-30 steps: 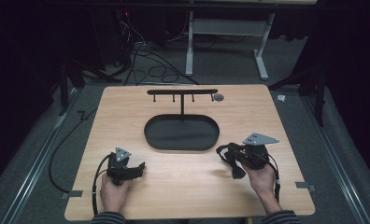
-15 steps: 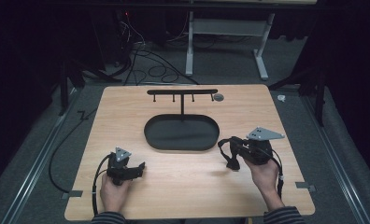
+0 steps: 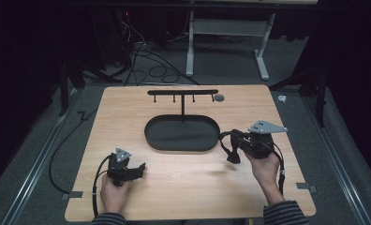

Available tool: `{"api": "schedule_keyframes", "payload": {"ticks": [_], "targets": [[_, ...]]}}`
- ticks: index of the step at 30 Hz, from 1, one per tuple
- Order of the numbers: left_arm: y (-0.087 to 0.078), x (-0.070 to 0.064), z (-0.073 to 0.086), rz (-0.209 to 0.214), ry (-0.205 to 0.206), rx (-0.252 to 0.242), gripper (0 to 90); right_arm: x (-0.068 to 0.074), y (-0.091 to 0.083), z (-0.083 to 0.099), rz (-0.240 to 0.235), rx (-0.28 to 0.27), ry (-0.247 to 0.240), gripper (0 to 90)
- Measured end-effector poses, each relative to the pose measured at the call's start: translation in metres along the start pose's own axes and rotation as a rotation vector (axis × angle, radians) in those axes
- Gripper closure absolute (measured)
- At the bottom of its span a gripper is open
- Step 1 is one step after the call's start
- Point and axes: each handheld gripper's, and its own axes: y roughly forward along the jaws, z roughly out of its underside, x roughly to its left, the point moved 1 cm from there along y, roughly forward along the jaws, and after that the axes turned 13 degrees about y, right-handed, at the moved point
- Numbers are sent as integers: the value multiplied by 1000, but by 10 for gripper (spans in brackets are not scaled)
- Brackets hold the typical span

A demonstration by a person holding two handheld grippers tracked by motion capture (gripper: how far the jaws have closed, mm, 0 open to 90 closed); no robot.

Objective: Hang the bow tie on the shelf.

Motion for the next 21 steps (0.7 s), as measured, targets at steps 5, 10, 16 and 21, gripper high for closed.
{"api": "schedule_keyframes", "payload": {"ticks": [5,10,16,21], "targets": [[0,0,0,0,0,0,162,1,2,-7,-13,-14,0,823],[0,0,0,0,0,0,162,1,3,-16,-17,-13,-9,823],[0,0,0,0,0,0,162,2,6,-24,-24,-23,-6,823],[0,0,0,1,0,0,162,2,10,-27,-29,-10,-6,823]]}}
